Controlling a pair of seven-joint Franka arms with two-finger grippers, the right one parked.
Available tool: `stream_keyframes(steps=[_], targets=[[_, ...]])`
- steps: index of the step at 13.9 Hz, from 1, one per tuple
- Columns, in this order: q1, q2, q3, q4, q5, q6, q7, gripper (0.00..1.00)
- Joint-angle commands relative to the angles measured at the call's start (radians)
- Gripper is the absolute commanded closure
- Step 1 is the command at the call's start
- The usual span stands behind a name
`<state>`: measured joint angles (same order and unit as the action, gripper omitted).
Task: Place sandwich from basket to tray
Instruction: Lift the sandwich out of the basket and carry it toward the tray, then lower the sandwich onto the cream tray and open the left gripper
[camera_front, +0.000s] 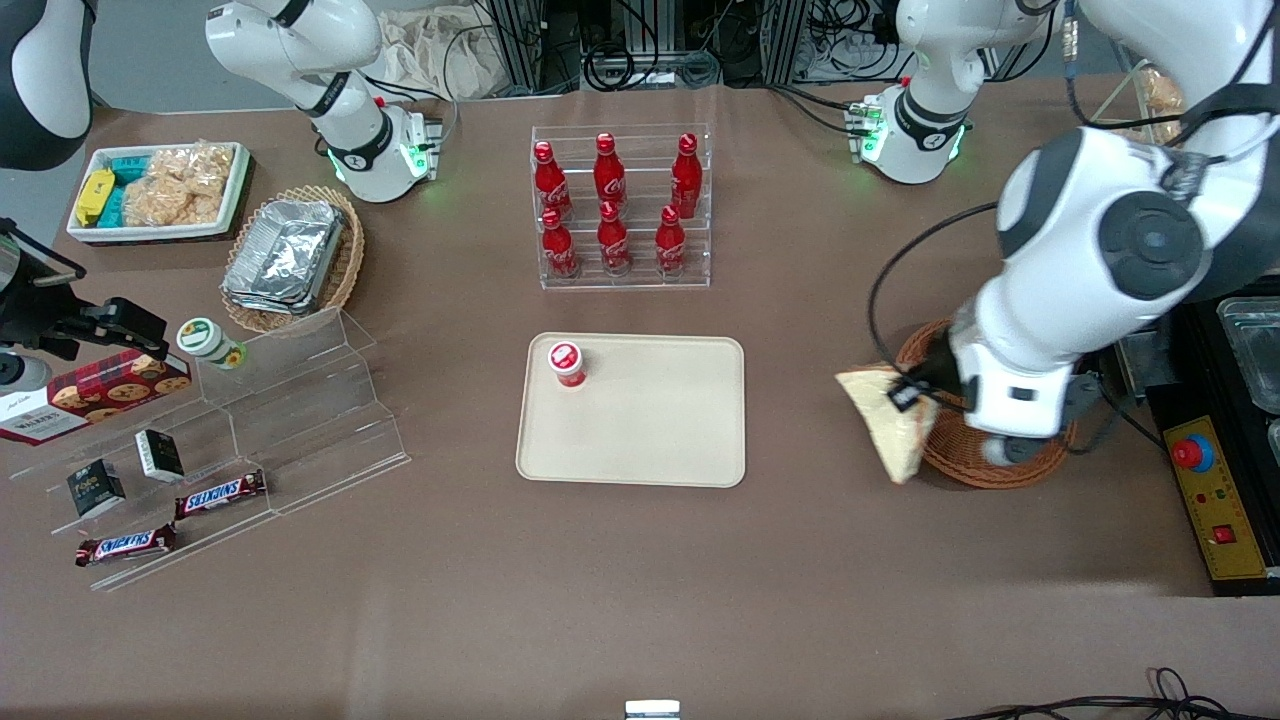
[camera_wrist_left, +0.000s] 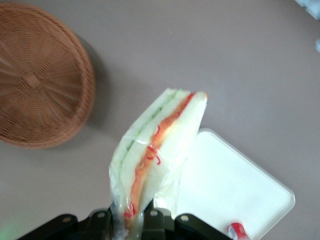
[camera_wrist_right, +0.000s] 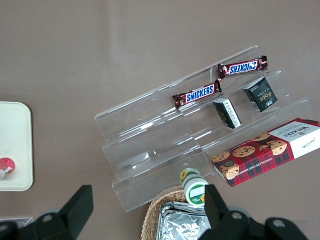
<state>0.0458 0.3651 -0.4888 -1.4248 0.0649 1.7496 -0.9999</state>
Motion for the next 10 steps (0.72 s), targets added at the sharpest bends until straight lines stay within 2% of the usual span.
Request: stream_keyframes(steps=[1,4,8,10], targets=[[-0.104,0.116,-0.01,0.099,-0.002,-0.002,0.004,1.0],[-0.19,0.179,-0.008,0.096,0.047,0.007,0.012,1.0],[-0.273,0.265,-0.005,0.086,0.062,0.111,0.016,1.0],[-0.29,0.307,-0.005,0.061,0.154,0.117,0.015,1.0]])
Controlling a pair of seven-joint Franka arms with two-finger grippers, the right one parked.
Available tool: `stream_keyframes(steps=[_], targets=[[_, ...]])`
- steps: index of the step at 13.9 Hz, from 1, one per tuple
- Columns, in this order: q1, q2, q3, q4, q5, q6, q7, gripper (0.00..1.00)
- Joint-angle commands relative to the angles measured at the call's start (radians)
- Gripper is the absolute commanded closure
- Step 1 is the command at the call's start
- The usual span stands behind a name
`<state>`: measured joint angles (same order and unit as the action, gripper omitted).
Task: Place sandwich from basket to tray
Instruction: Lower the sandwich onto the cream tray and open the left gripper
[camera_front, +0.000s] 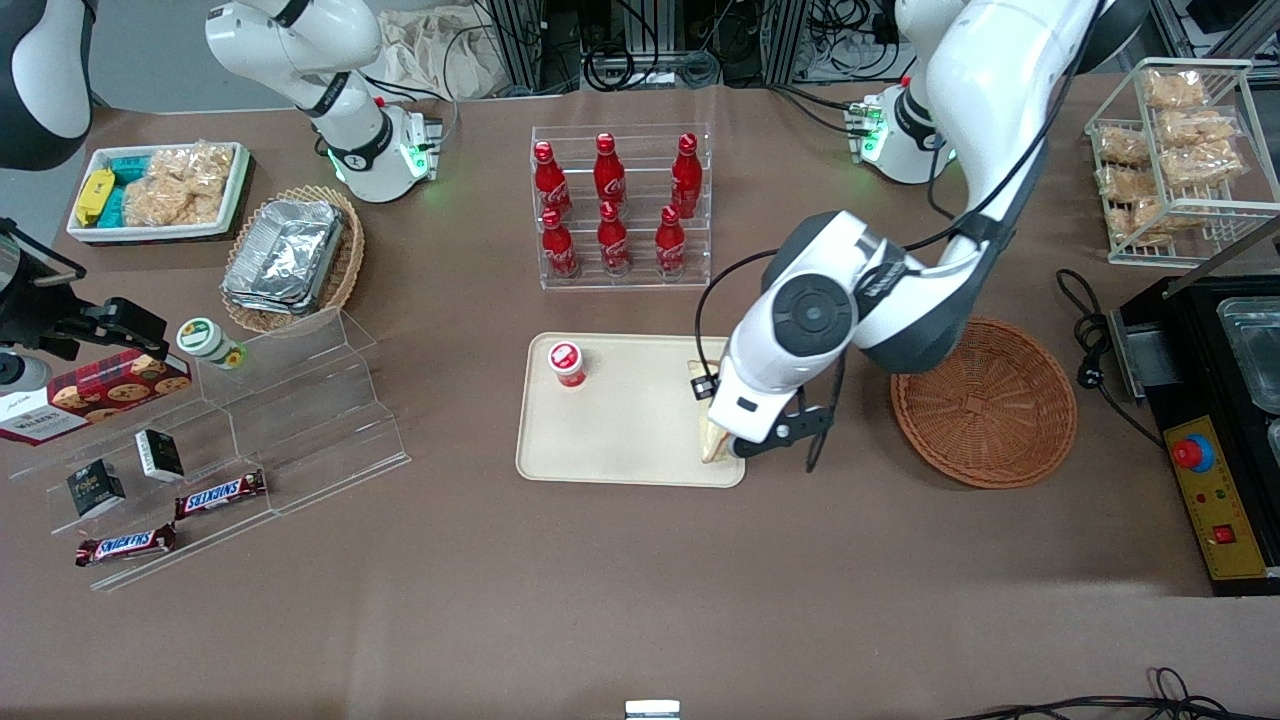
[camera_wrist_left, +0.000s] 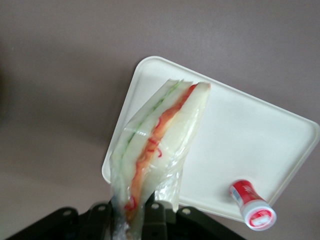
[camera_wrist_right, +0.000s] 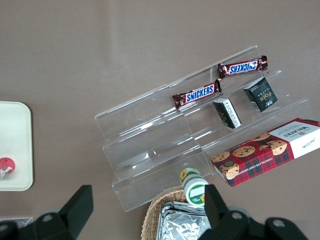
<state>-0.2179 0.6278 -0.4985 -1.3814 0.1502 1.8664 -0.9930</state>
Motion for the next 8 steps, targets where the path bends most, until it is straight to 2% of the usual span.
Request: stream_keyframes(steps=[1,2,5,8], targets=[[-0.034,0.059,0.005,0.01,0.089,0.002,0.011,1.0],[-0.035,0.087,0.005,0.01,0.1,0.003,0.013,1.0],[-0.08,0.16,0.005,0.015,0.21,0.007,-0.006,1.0],[-0.084,0.177,0.006,0.012,0.239,0.048,-0.004,1.0]])
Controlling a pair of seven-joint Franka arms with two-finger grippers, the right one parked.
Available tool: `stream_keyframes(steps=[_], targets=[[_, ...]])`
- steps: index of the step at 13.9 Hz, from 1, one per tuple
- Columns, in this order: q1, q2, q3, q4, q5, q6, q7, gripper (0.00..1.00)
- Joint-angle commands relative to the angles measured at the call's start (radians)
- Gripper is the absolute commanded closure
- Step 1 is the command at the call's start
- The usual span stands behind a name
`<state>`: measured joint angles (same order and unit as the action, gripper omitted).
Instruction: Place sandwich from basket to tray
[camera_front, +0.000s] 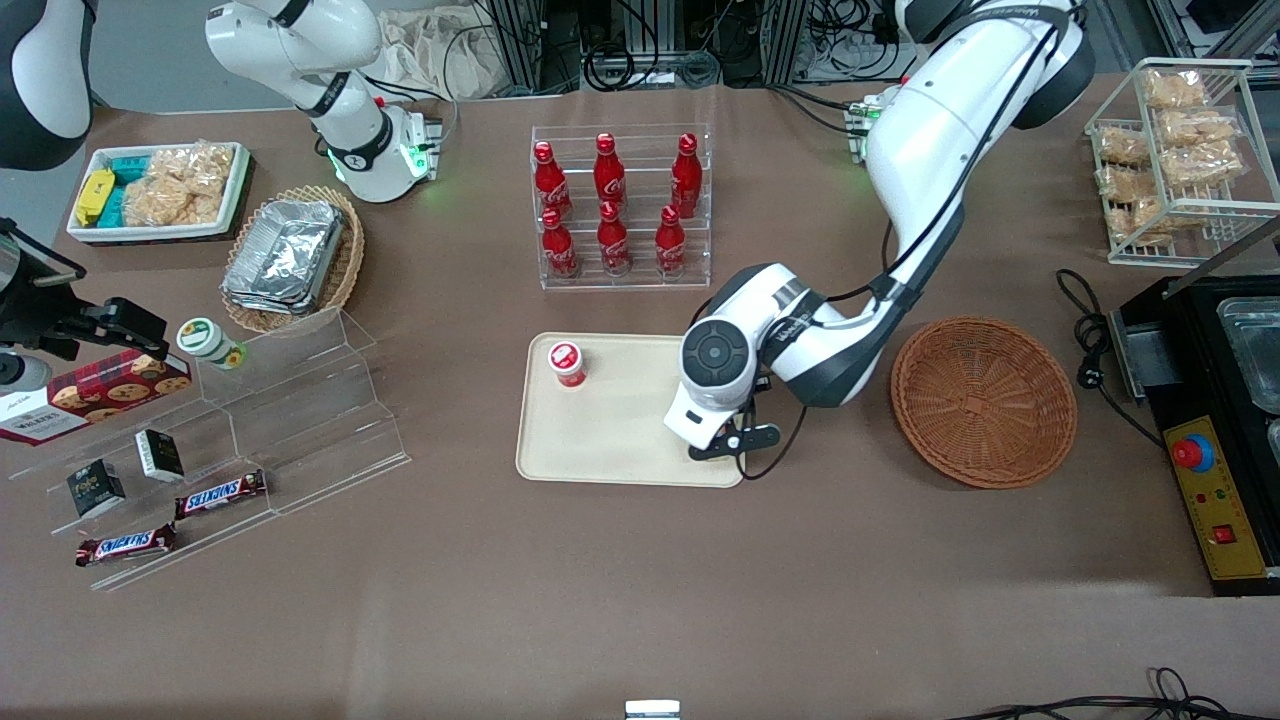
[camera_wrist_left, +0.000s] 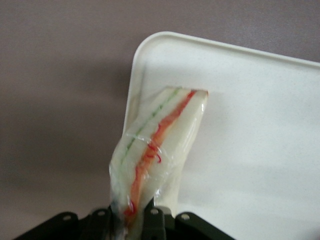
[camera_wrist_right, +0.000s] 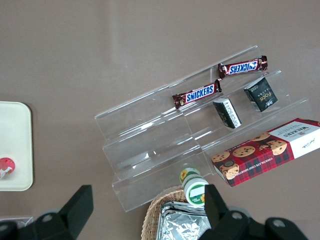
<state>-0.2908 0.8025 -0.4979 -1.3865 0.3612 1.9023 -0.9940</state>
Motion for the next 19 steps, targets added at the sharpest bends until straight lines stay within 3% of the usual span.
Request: stream_keyframes(steps=[1,2,3,7,10,15,19], targets=[[-0.011,0.013,0.005,0.018,0.024,0.027,-0.006,0.89],[-0.011,0.01,0.005,0.018,0.024,0.029,-0.006,0.28],[-0.011,0.001,0.005,0.021,0.024,0.024,-0.006,0.0],[0.007,-0.077,0.005,0.037,0.016,0.015,-0.009,0.0],[0.099,-0.188,0.002,0.03,-0.014,-0.026,-0.014,0.0],[0.248,-0.386,0.001,-0.008,-0.14,-0.155,-0.002,0.0],[0.428,-0.627,0.001,-0.239,-0.307,-0.12,0.142,0.0]])
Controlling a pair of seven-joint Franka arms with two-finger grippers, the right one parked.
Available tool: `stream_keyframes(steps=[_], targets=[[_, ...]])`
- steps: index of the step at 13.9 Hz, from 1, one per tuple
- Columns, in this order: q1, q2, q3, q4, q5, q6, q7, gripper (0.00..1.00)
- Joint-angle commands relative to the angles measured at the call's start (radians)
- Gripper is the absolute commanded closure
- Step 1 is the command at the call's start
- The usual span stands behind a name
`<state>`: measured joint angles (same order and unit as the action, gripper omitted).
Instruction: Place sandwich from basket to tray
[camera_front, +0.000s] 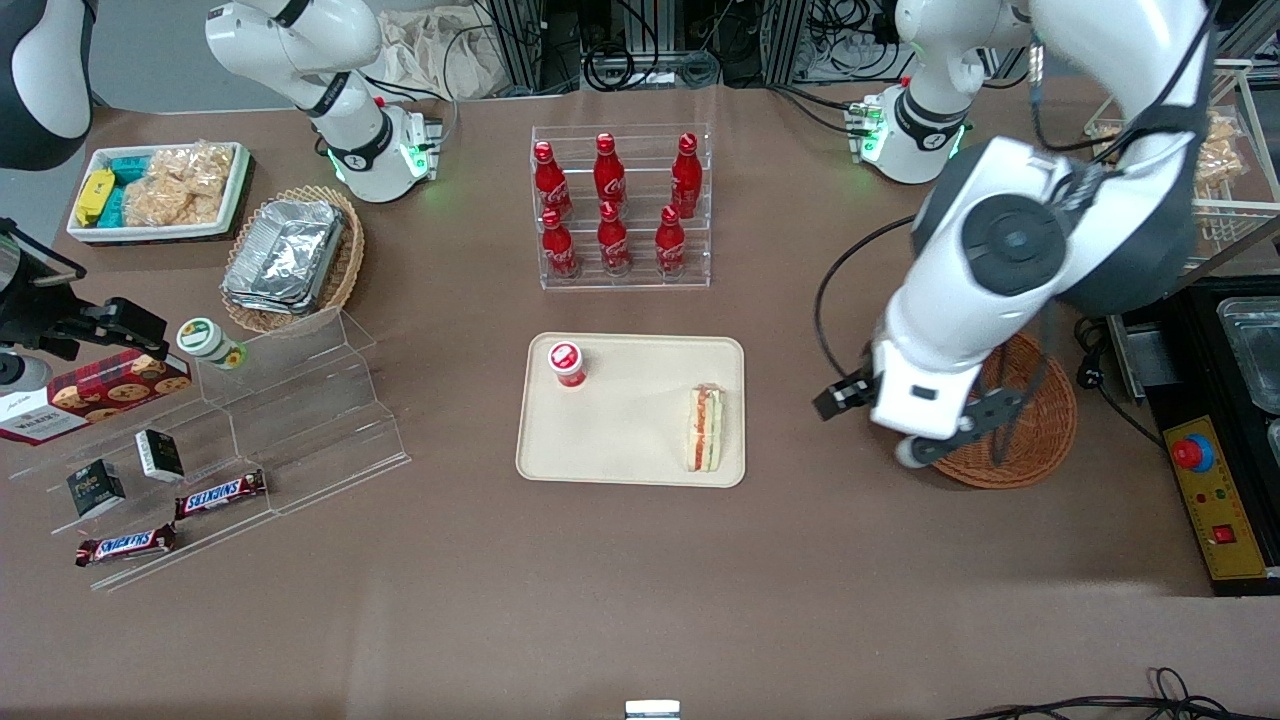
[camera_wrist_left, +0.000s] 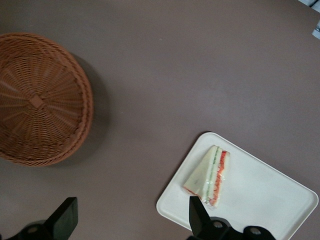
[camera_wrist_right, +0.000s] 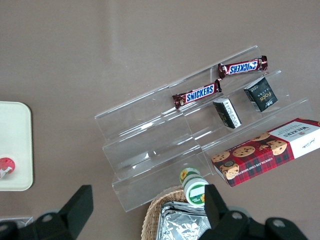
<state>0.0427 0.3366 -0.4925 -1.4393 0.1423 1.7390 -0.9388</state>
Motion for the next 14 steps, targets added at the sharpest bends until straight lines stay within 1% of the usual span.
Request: stream_keyframes(steps=[1,2,3,4,5,6,8,9,11,12,14], targets=[[0.142,-0.244,-0.003,-0.272,-0.119,0.062,0.148,0.0],[0.185,-0.317,-0.003,-0.359,-0.15,0.073,0.22,0.0],[0.19,-0.365,0.005,-0.428,-0.173,0.076,0.312,0.0],[0.175,-0.405,0.04,-0.485,-0.177,0.089,0.38,0.0],[0.12,-0.428,0.107,-0.527,-0.176,0.109,0.417,0.0],[0.077,-0.438,0.17,-0.544,-0.173,0.111,0.439,0.0],[0.071,-0.455,0.193,-0.562,-0.173,0.1,0.576,0.0],[0.069,-0.465,0.21,-0.584,-0.173,0.105,0.616,0.0],[0.025,-0.467,0.271,-0.584,-0.164,0.1,0.653,0.0],[0.028,-0.45,0.276,-0.552,-0.162,0.091,0.664,0.0],[0.037,-0.377,0.282,-0.421,-0.161,0.015,0.67,0.0]])
